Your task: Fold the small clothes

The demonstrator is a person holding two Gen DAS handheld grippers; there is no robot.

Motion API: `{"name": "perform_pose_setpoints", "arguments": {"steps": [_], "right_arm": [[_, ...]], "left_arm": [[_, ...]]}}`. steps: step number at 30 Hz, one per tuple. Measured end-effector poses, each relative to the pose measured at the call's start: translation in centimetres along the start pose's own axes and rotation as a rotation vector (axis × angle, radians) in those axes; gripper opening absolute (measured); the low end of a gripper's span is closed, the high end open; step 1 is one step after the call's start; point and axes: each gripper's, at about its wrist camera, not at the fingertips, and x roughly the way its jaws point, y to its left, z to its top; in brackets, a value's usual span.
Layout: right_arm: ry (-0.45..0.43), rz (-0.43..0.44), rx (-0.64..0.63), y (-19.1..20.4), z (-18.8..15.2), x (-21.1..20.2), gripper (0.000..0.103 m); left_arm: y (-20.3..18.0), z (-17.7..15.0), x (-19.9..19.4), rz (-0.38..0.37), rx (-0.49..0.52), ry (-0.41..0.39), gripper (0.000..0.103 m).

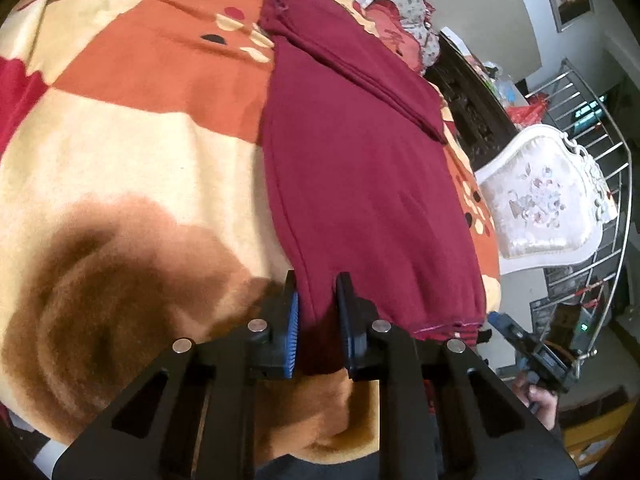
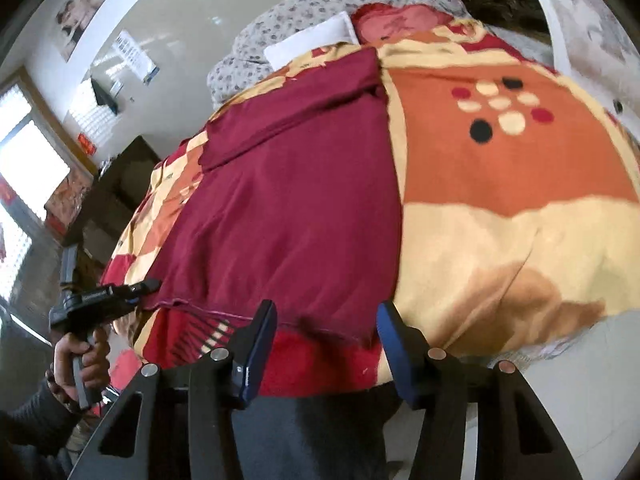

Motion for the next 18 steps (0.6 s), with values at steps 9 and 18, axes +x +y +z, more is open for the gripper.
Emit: {"name": "perform_pose_setpoints", "arguments": {"steps": [9,18], "right_arm": [[0.004,0.069,0.057,-1.3,0.0,2.0,0.012],[-0.105,0.184,0.030,0.3,0.9,-1.8,0.008]], "left_arm": [[0.1,0.2,0.5,0.015,-0.022,-0.009,0.008],[-0.1,-0.7,-3.0,-0.001,-0.022,-0.100,0.005]]}}
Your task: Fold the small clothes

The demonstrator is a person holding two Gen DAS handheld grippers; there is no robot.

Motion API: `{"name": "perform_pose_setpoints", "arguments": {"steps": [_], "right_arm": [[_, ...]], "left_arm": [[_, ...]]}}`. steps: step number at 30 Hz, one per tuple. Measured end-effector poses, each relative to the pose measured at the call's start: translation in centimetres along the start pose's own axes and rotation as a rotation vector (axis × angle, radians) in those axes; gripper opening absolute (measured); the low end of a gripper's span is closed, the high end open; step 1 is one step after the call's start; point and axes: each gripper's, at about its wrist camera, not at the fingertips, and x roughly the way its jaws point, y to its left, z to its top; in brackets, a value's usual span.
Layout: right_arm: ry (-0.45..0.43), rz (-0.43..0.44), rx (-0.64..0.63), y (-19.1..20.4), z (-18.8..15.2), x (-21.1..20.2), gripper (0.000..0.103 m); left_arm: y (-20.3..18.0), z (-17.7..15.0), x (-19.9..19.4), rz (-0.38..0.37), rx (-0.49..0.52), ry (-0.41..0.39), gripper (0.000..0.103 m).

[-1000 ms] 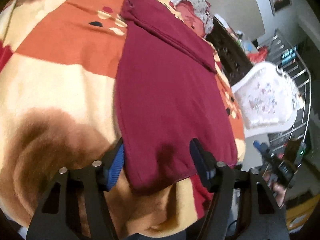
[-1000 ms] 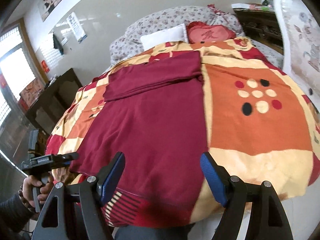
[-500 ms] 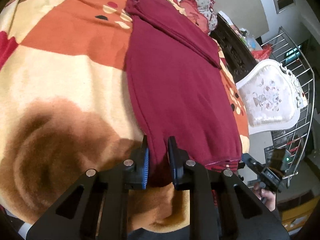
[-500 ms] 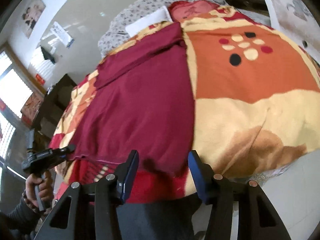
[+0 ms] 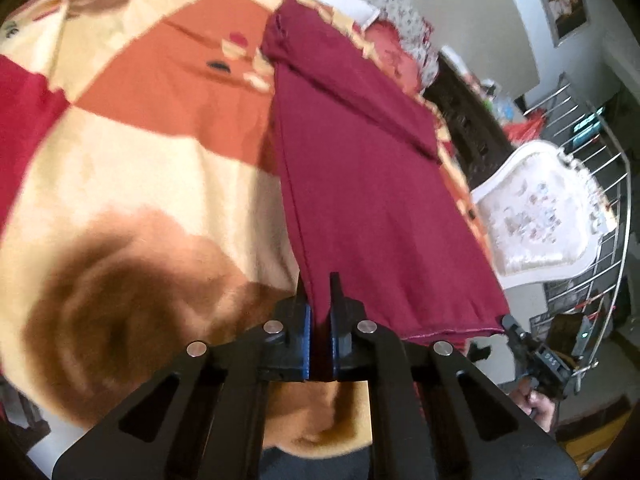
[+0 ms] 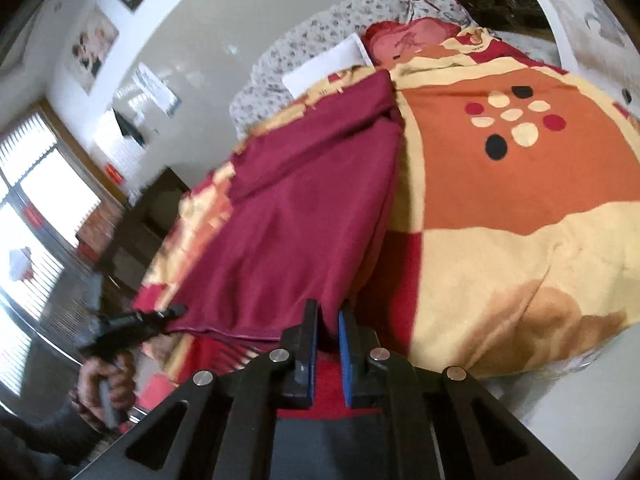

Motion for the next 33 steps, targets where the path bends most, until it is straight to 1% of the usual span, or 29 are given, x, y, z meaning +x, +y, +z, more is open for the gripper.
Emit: {"name": "perform_pose_setpoints", "arguments": {"steps": [3,6,9,11,12,14,15,16,19,21,23,25,26,27,30,32,33], "right_arm": [[-0.006,0.065,0.015,0.4,0.1,-1.1,0.008],[-0.002,0.102,0.026,1.0,0.2,-2.2,0.008],[-0.014,0.130,0.061,0.7,0.2,-4.2,0.008],[-0.032,0.145,0.094,0.1,0.7,-5.1,0.008],[-0.036,0.142,0.091,0.0,1.0,-5.1,0.008],[-0.046,0.139,0.086,-0.3,2.3,-4.4,0.008],[-0.047,0.132,0.084,-0.4,3.5,-3.4,0.008],[-0.053,0.129,0.076,-0.4,4.6,-2.8,0.008],[-0.093,0.116,0.081,-0.5,9.7,0.7,0.008],[-0.112,0.104,0.088,-0.7,14.1,4.0,0.008],[-0.119,0.077,0.101,-1.2,17.7,7.1,0.008],[-0.120,0.042,0.091,-1.4,20.6,9.7,0.008],[-0.110,0.024,0.088,-1.7,22.6,11.7,0.008],[-0.107,-0.003,0.076,-1.8,24.0,13.0,0.008],[-0.093,-0.064,0.055,-2.3,27.3,16.6,0.008],[-0.072,-0.099,0.037,-2.6,28.8,18.7,0.008],[-0.063,-0.117,0.037,-3.0,29.2,19.4,0.008]], "left_arm": [[-0.2,-0.1,-2.4,-0.025,0.004,-0.035,0.005],[-0.6,-0.7,-4.0,-0.048,0.010,-0.043,0.005],[-0.9,-1.6,-5.3,-0.079,0.004,-0.040,0.005],[-0.9,-1.7,-5.3,-0.096,-0.015,-0.028,0.005],[-0.8,-1.4,-4.8,-0.093,-0.016,-0.023,0.005],[-0.8,-0.2,-3.2,-0.089,-0.023,-0.019,0.005],[-1.0,0.5,-2.7,-0.095,-0.028,-0.025,0.005],[-1.1,1.9,-2.0,-0.098,-0.037,-0.042,0.005],[-1.4,7.1,-0.7,-0.115,-0.097,-0.109,0.005],[-1.8,11.0,0.3,-0.109,-0.124,-0.151,0.005],[-2.4,15.0,1.7,-0.095,-0.132,-0.172,0.005],[-2.8,19.1,3.7,-0.087,-0.137,-0.169,0.005],[-3.0,20.6,4.4,-0.064,-0.128,-0.173,0.005],[-3.3,22.8,5.5,-0.032,-0.104,-0.179,0.005],[-3.4,27.0,8.1,0.049,-0.064,-0.179,0.005],[-2.9,29.3,10.8,0.111,-0.042,-0.146,0.006],[-2.5,29.7,12.2,0.135,-0.035,-0.115,0.006]]}}
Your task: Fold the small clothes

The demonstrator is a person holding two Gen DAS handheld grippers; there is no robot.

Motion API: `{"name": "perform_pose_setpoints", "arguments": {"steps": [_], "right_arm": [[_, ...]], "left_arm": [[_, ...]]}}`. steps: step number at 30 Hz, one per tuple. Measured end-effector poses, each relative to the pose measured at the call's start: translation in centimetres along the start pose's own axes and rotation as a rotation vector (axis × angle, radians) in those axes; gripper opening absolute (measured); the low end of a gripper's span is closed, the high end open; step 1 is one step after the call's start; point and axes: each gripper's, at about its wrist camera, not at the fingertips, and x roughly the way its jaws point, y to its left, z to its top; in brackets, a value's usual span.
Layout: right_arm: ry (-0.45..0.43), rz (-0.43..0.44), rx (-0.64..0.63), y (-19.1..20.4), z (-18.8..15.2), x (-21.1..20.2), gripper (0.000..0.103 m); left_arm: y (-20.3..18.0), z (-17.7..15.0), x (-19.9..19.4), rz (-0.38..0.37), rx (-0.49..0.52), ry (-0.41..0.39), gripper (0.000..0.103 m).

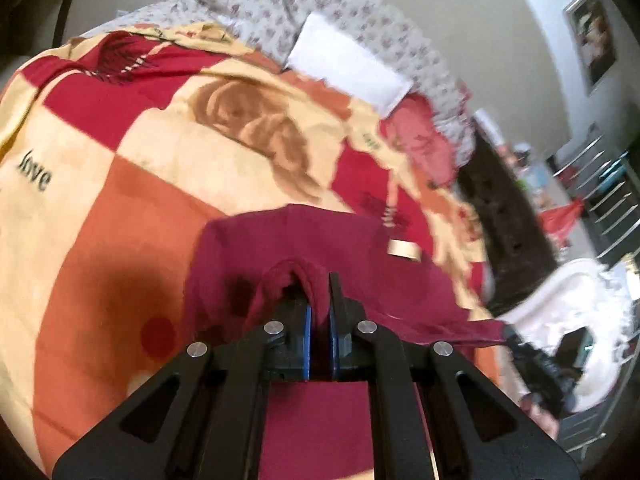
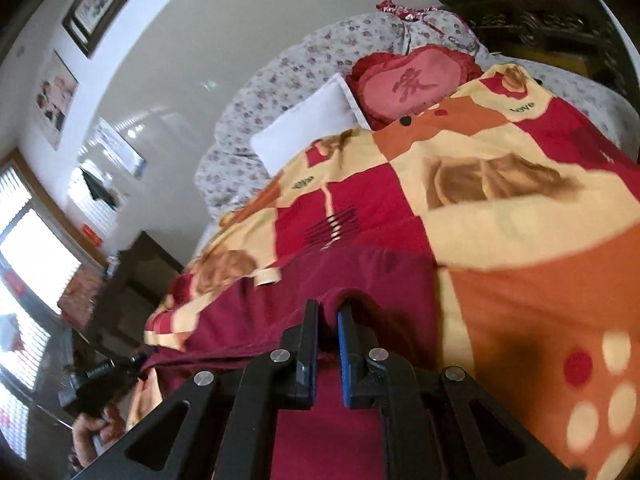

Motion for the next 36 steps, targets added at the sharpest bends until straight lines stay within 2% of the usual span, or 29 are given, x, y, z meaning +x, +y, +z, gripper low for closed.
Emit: {"name": "perform_pose_setpoints", "arguments": {"steps": [2,3,4,5,6,7,8,10,13,16,18,21,24,26,27,29,30,32,33,36], "right_arm": [[0.019,-0.041,0.012,-0.6,0.4,1.4,0.008],[0.033,-0.046,0.029,-0.9,0.5,1.8,0.008],[0.045,-0.049,0.048,-1.2,0.5,2.0,0.015],[0.048,-0.050,0.061,-1.4,0.5,2.1,0.024],[0.035,-0.041,0.066,-1.5,0.4,1.7,0.027],[0.022,-0.034,0.064,-1.5,0.2,1.3,0.034],[0.002,-0.028,0.059,-1.5,0.0,0.5,0.040],[-0.023,-0.023,0.036,-1.3,-0.2,-0.7,0.042],[-0.040,-0.072,-0.045,-0.7,-0.6,-2.7,0.043],[-0.027,-0.117,-0.204,1.1,-1.2,-3.2,0.043],[0.007,-0.125,-0.305,3.0,-1.7,-2.0,0.043],[0.039,-0.121,-0.381,6.0,-1.7,1.2,0.043],[0.089,-0.159,-0.393,7.4,-1.0,5.9,0.043],[0.080,-0.259,-0.426,6.7,-0.6,8.2,0.043],[0.087,-0.320,-0.407,5.4,-0.3,9.1,0.043],[0.141,-0.379,-0.328,2.3,-0.1,10.7,0.042],[0.131,-0.289,-0.239,0.0,-0.1,10.7,0.042],[0.097,-0.235,-0.211,-1.4,-0.4,10.5,0.042],[0.079,-0.231,-0.228,-1.5,-0.7,10.5,0.042],[0.076,-0.229,-0.228,-1.7,-0.8,10.4,0.042]], "left_arm": [[0.6,0.4,2.4,0.028,-0.007,0.069,0.008],[0.7,0.2,2.9,0.052,-0.003,0.086,0.013],[0.7,0.1,3.2,0.051,0.002,0.098,0.020],[0.8,-0.2,3.2,0.031,0.006,0.106,0.027],[0.7,-0.3,2.8,0.005,0.014,0.108,0.042],[0.7,-0.2,2.3,-0.017,0.020,0.100,0.051],[0.7,0.0,1.5,-0.043,0.028,0.085,0.054],[0.6,0.5,0.2,-0.071,0.027,0.063,0.061],[0.7,1.6,-2.7,-0.046,0.034,-0.037,0.061],[-0.7,1.2,-4.1,-0.022,0.098,-0.106,0.061],[-3.0,0.4,-2.3,0.019,0.188,-0.076,0.061],[-5.9,-0.7,1.4,0.137,0.308,-0.070,0.061],[-6.1,-0.5,4.7,0.257,0.300,-0.101,0.061],[-5.0,-0.1,6.3,0.265,0.245,-0.082,0.061],[-4.3,0.0,6.9,0.265,0.224,-0.074,0.061],[-3.1,-0.1,8.1,0.269,0.197,-0.056,0.061],[-2.2,-0.4,9.2,0.260,0.199,-0.040,0.061],[-2.1,-1.7,9.5,0.252,0.268,-0.105,0.065],[-2.3,-2.2,9.6,0.245,0.286,-0.117,0.071],[-2.8,-2.1,10.0,0.252,0.313,-0.097,0.080]]}}
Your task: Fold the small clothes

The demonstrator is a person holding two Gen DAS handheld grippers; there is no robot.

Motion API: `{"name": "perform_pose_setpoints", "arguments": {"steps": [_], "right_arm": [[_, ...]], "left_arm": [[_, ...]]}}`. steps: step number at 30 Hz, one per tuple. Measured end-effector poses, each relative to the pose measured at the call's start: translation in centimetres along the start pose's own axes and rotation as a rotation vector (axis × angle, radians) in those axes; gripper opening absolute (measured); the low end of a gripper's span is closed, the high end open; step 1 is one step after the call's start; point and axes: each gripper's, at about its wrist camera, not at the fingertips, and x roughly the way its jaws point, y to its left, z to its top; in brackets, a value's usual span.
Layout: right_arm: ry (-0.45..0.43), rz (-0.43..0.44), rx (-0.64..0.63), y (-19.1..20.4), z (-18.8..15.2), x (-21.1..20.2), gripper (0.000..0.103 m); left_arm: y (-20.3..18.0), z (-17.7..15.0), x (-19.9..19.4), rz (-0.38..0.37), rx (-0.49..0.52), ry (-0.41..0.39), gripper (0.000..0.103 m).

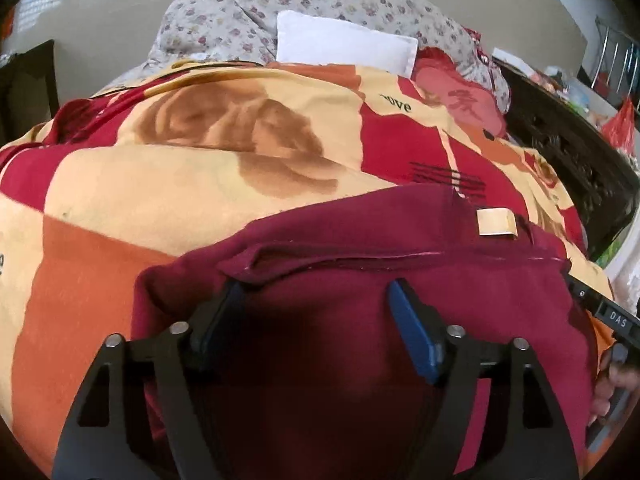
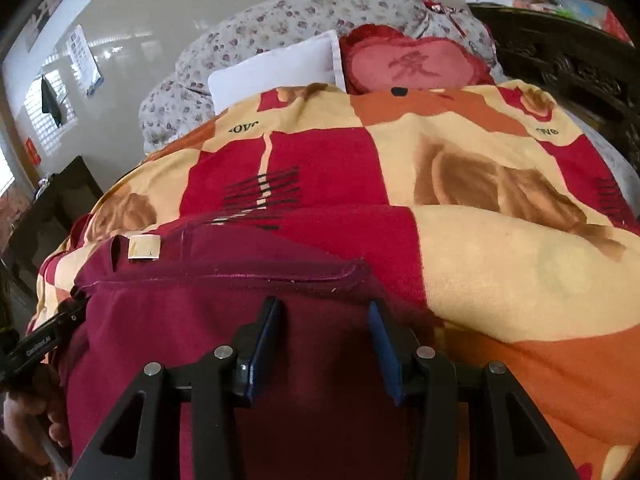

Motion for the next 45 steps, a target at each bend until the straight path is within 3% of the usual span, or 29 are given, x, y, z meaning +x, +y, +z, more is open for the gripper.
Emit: {"name": "perform_pose_setpoints", "arguments": {"steps": [4,6,8,9,12,14,15,16,18,22,24,26,28,30,34,37,39,45], "right_arm": [[0.043,-0.028,-0.024,1.3,1.2,-1.8,0.043],[-0.011,-0.055,-0.107,3.4,1.7,-5.1,0.043],[-0.086,-0.010,-0.195,5.6,0.8,-8.6,0.044],[-0.082,0.015,-0.208,6.4,0.2,-9.3,0.046],[0.033,0.075,-0.235,8.3,-2.3,-7.6,0.047],[0.138,-0.013,-0.239,8.2,-4.0,-3.9,0.047],[0.150,-0.018,-0.223,7.8,-4.4,-3.0,0.047],[0.108,0.000,-0.189,7.3,-4.5,-3.1,0.047],[0.118,-0.002,-0.146,7.2,-4.2,-4.1,0.047],[0.042,0.024,-0.152,8.2,-4.4,-9.8,0.048],[0.001,0.059,-0.135,8.1,-6.3,-13.2,0.055],[-0.010,0.052,-0.118,8.2,-8.5,-14.8,0.077],[-0.021,0.017,-0.109,8.4,-11.4,-15.6,0.078],[-0.018,0.013,-0.141,9.2,-14.3,-15.2,0.078],[0.016,-0.010,-0.211,9.9,-17.4,-13.4,0.078],[0.055,-0.046,-0.237,9.9,-17.8,-12.3,0.078],[0.065,-0.051,-0.239,9.8,-17.9,-12.0,0.078],[0.062,-0.037,-0.225,9.6,-18.2,-12.3,0.078]], "left_arm": [[-0.2,1.1,-2.0,-0.020,0.013,0.036,0.080],[0.3,1.2,-5.1,-0.047,-0.011,-0.009,0.080],[0.5,0.5,-7.8,-0.074,-0.003,-0.053,0.080],[0.4,-0.3,-8.8,-0.090,0.005,-0.052,0.080],[-0.5,-2.9,-6.8,-0.088,0.030,0.084,0.080],[-0.8,-4.3,-4.1,-0.057,0.026,0.171,0.080],[-0.9,-4.4,-3.7,-0.042,0.032,0.167,0.080],[-1.4,-4.2,-3.7,-0.021,0.066,0.155,0.080],[-1.6,-3.3,-4.3,-0.032,0.068,0.195,0.080],[1.6,-2.7,-10.3,-0.125,-0.013,0.111,0.080],[4.2,-3.9,-13.1,-0.151,-0.070,0.088,0.080],[6.7,-6.0,-14.9,-0.187,-0.159,0.108,0.080],[8.4,-9.0,-15.9,-0.231,-0.259,0.150,0.080],[8.8,-11.9,-15.9,-0.265,-0.340,0.201,0.080],[7.2,-15.3,-14.9,-0.331,-0.395,0.275,0.080],[5.9,-15.4,-14.3,-0.352,-0.358,0.204,0.089],[5.8,-14.7,-13.3,-0.380,-0.377,0.172,0.089],[8.1,-12.6,-10.7,-0.547,-0.586,0.144,0.089]]}}
